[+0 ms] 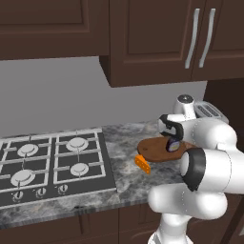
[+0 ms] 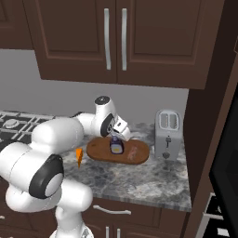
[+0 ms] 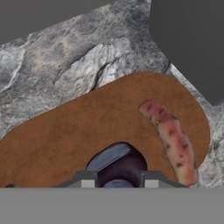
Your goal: Retrieve the reheated potato from the microwave, then place the potato, cheese, and condiment on the cutting board.
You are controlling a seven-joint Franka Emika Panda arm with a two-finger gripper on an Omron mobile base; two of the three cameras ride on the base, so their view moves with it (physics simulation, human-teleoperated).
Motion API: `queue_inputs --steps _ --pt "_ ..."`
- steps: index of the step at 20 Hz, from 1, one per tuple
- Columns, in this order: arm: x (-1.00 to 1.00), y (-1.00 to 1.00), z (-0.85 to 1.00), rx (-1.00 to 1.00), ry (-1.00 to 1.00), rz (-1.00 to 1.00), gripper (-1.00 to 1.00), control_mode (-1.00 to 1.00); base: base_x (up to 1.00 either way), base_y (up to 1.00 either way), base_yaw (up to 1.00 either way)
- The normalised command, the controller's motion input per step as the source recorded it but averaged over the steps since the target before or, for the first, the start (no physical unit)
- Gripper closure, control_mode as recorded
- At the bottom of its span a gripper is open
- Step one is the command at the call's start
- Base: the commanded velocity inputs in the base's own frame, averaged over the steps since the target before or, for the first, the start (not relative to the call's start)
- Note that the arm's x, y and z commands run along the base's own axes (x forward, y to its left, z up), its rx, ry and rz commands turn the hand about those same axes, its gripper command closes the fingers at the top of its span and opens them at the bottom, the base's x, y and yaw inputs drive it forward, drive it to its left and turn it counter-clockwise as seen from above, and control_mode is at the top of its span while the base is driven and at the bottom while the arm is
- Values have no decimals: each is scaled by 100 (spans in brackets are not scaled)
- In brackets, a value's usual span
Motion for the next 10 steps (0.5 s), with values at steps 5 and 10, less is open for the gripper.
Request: queue_inputs --steps 5,10 --pt "0 0 -27 0 0 2 -100 -100 0 0 0" --pt "0 0 -16 0 0 1 -100 -100 0 0 0"
